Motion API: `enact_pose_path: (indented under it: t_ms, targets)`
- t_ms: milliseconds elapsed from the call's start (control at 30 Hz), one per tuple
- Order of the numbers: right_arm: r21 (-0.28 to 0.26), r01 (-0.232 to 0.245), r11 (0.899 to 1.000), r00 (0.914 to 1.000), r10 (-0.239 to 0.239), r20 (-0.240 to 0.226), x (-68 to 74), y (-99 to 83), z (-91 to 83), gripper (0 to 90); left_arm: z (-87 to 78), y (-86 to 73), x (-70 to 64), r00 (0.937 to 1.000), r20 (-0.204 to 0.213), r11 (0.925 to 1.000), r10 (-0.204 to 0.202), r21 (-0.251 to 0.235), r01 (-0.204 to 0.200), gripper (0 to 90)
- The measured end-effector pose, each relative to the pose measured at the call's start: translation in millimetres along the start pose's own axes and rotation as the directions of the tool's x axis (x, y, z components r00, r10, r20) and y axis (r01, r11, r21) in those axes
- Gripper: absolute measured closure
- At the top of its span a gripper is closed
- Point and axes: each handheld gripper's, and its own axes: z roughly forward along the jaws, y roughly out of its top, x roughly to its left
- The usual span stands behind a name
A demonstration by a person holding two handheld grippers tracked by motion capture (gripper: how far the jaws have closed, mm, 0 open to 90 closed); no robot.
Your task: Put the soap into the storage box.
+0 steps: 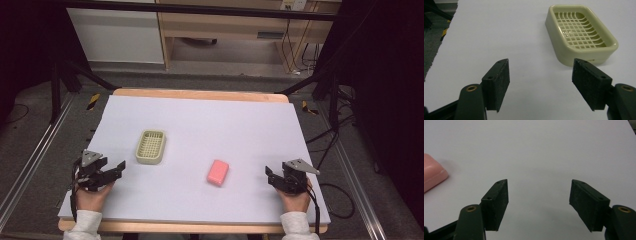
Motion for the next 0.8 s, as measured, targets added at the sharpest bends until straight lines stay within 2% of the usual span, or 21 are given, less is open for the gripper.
enact_pose_path:
  t_ms: [200, 367, 467, 633, 800]
  targets:
    - [0.003, 0.009, 1.0, 1.0, -0.009, -0.001, 2.2, -0.1, 1.2, 31.1, -2.7, 1.8, -9.4, 0.9997, 0.013, 0.9997, 0.021, -0.016, -0.021, 31.3]
    - [0.013, 0.023, 1.0, 0.9997, -0.023, 0.0, 3.2, -0.4, 1.7, 31.0, -5.2, 4.2, -15.4, 0.9994, 0.027, 0.9995, 0.023, -0.023, -0.022, 30.5]
    - [0.011, 0.024, 1.0, 0.9997, -0.025, 0.001, 3.9, -0.1, 2.2, 31.0, -6.7, 7.7, -17.4, 0.9981, 0.062, 0.9997, 0.0, -0.025, 0.002, 29.8]
    - [0.015, 0.018, 1.0, 0.9998, -0.018, -0.001, 4.1, 0.3, 2.0, 30.1, -8.4, 11.8, -22.5, 0.9984, 0.055, 0.9996, 0.013, -0.028, -0.011, 29.4]
    - [0.015, 0.026, 1.0, 0.9996, -0.026, 0.004, 4.9, 0.9, 2.3, 29.8, -9.8, 16.1, -31.1, 0.9974, 0.07, 0.9991, 0.02, -0.037, -0.017, 28.9]
